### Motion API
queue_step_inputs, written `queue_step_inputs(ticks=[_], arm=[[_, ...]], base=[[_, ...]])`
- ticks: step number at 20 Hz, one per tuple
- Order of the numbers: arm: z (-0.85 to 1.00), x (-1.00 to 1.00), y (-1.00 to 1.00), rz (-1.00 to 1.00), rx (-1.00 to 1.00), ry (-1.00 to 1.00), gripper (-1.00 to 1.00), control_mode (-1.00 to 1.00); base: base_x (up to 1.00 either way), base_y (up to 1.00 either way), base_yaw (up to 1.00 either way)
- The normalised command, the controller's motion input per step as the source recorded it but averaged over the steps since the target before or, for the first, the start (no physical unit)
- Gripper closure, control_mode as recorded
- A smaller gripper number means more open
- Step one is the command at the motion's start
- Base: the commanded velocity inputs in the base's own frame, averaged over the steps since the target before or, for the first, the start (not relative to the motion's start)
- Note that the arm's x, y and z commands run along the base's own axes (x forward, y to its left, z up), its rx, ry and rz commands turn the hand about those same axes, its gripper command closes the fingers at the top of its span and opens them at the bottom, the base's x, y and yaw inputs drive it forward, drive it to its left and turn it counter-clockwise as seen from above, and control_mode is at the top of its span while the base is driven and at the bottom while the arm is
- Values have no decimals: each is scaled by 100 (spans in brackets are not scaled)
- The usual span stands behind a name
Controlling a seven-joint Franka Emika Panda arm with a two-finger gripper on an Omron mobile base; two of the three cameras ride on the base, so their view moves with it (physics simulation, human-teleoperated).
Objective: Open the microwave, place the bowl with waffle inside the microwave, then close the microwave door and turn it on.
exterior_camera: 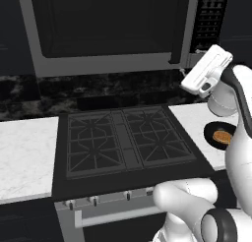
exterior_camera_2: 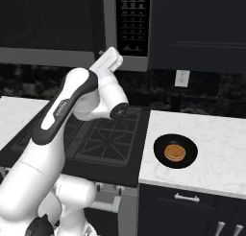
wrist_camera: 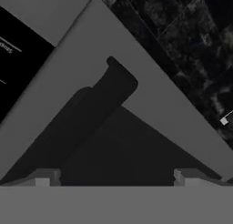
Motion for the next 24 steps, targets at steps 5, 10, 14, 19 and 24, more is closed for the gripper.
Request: queue_step_inputs(ticks=[5, 10, 14, 19, 24], arm=[[9, 19, -2, -2, 25, 9, -100, -100], [1, 20, -17, 2, 17, 11, -100, -100], [1, 39, -4, 1, 13, 9, -100, -100], [0, 50, -2, 0, 10, 8, -100, -100], [0, 52, 0, 0, 2, 8, -100, -100]], base=[[0, 0, 0], [0, 0, 0], [0, 0, 0], [0, 0, 0], [0, 0, 0]])
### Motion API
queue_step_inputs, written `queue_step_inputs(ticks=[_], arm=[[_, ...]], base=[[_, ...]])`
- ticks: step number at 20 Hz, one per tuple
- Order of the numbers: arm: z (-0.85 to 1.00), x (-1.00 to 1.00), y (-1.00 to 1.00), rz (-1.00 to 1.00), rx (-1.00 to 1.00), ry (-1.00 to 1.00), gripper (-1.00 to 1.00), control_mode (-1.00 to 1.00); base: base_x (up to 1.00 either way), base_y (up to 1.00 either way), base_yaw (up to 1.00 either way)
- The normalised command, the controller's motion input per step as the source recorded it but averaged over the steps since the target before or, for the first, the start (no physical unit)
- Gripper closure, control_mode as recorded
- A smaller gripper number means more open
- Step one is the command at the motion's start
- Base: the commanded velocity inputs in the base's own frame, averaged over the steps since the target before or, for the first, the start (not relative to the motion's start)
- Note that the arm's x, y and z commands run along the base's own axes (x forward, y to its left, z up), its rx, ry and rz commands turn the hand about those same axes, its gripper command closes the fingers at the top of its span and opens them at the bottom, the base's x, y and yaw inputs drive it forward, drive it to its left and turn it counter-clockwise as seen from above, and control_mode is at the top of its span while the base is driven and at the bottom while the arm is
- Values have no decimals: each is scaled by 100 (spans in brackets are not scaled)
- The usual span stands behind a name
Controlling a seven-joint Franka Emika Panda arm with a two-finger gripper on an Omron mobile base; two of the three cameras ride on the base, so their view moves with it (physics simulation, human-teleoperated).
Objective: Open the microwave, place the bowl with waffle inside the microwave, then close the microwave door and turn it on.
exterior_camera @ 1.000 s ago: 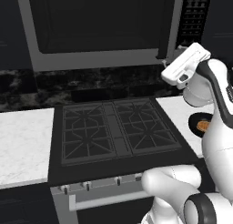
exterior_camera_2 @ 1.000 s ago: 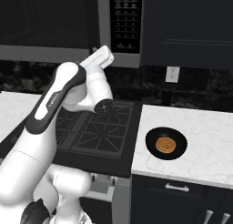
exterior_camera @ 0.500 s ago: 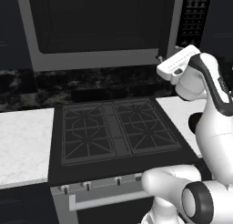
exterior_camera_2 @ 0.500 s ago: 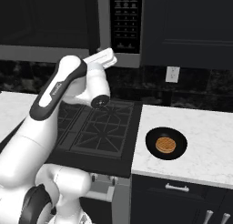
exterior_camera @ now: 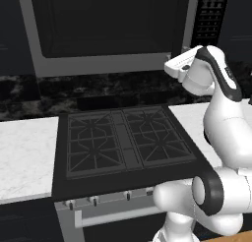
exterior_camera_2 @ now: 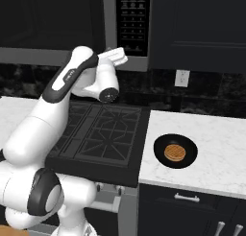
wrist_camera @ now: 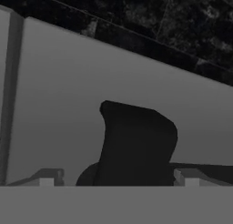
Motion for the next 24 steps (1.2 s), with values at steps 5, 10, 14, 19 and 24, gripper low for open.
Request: queue_step_inputs(ticks=[5, 10, 14, 19, 24], arm=[[0, 37, 0, 0, 0, 5, -100, -100], [0, 14, 10, 0, 0, 5, 100, -100], [0, -33, 14, 10, 0, 2, 100, -100], [3, -99, 8, 47, -2, -8, 100, -100], [0, -100, 0, 50, 0, -19, 100, -100]], base=[[0, 0, 0], [0, 0, 0], [0, 0, 0], [0, 0, 0], [0, 0, 0]])
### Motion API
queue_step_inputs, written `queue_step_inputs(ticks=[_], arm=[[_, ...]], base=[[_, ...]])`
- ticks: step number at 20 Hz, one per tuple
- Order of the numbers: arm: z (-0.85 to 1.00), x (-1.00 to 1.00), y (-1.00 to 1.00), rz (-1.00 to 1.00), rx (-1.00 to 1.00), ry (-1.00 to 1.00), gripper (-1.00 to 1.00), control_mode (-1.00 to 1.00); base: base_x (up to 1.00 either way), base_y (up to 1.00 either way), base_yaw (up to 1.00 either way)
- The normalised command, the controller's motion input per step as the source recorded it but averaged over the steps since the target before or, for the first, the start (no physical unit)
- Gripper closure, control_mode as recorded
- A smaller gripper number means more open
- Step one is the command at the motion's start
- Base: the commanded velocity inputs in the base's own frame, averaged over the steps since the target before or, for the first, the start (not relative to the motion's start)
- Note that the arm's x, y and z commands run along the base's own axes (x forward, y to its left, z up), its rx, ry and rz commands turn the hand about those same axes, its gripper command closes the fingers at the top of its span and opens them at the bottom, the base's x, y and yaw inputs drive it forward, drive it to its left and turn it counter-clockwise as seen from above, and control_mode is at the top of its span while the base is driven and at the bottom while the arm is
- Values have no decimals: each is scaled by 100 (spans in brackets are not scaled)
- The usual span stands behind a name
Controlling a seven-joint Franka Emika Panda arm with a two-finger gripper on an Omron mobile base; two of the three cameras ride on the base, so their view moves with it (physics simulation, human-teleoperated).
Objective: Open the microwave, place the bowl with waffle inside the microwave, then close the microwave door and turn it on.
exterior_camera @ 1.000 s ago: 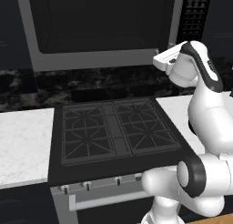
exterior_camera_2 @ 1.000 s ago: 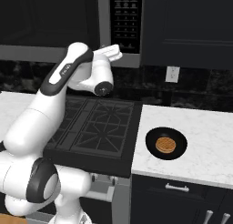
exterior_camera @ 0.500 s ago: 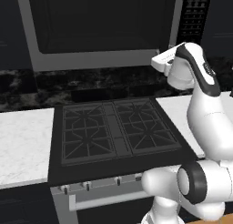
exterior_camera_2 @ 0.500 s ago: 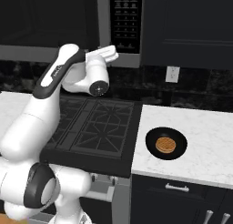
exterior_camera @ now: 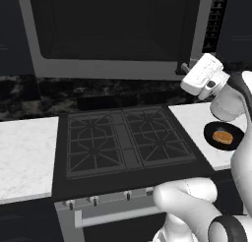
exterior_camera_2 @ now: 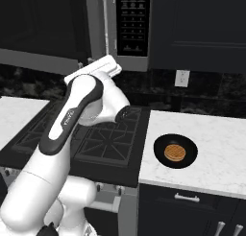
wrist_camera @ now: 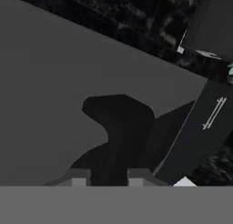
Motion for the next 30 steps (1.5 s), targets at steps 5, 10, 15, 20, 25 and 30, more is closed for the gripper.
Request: queue_step_inputs(ticks=[5, 10, 15, 20, 25, 30], arm=[[0, -100, 11, 45, -7, -9, -100, -100], [0, -100, -17, 35, -6, -15, -100, -100], [18, -78, -100, 15, 19, -32, -100, -100], [10, -65, -100, 15, 21, -30, -100, -100], [0, -100, -99, 18, 10, -37, -100, -100], [-2, -18, -55, 21, -1, -12, -100, -100]], base=[[0, 0, 0], [0, 0, 0], [0, 0, 0], [0, 0, 0], [0, 0, 0], [0, 0, 0]])
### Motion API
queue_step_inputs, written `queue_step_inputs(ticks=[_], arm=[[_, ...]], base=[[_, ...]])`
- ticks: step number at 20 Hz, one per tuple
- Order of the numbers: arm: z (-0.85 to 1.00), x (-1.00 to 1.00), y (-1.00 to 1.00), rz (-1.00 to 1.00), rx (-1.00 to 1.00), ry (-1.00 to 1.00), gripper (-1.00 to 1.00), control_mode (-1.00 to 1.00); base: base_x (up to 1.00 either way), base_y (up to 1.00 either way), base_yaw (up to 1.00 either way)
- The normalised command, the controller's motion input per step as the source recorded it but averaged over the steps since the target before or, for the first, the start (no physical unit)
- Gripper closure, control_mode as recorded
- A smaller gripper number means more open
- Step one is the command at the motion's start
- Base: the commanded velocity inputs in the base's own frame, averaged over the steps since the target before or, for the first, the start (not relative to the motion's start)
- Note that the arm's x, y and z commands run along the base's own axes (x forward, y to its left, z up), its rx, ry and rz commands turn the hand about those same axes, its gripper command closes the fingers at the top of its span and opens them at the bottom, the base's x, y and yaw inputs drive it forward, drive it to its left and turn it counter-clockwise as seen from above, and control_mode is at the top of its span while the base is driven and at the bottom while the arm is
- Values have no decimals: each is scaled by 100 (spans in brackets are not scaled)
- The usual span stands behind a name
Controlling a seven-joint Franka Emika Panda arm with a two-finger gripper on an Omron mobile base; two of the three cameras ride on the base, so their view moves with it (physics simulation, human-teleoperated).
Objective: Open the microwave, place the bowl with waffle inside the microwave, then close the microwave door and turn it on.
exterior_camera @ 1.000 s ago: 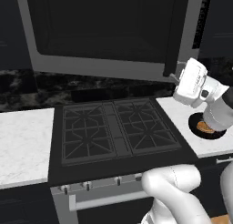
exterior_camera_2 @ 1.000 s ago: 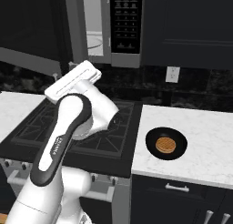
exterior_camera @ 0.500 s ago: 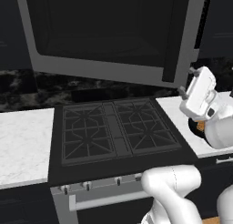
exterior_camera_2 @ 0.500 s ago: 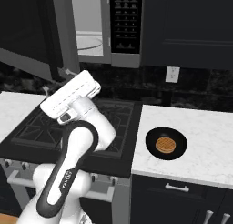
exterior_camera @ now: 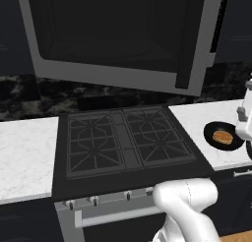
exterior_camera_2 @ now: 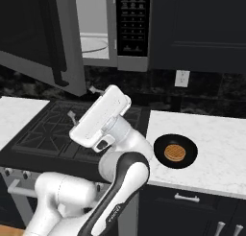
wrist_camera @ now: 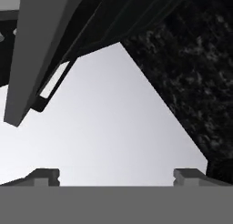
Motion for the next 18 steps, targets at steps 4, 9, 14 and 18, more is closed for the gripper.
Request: queue_step_inputs(ticks=[4, 9, 14, 18], arm=[[-1, 99, -28, 22, -10, 17, -100, -100], [0, 100, 2, 18, -40, -8, -100, -100], [-2, 89, 11, 3, -48, -35, -100, -100], [-2, 52, 56, 0, -45, -39, -100, -100]], base=[[0, 0, 0], [0, 0, 0], [0, 0, 0], [0, 0, 0]])
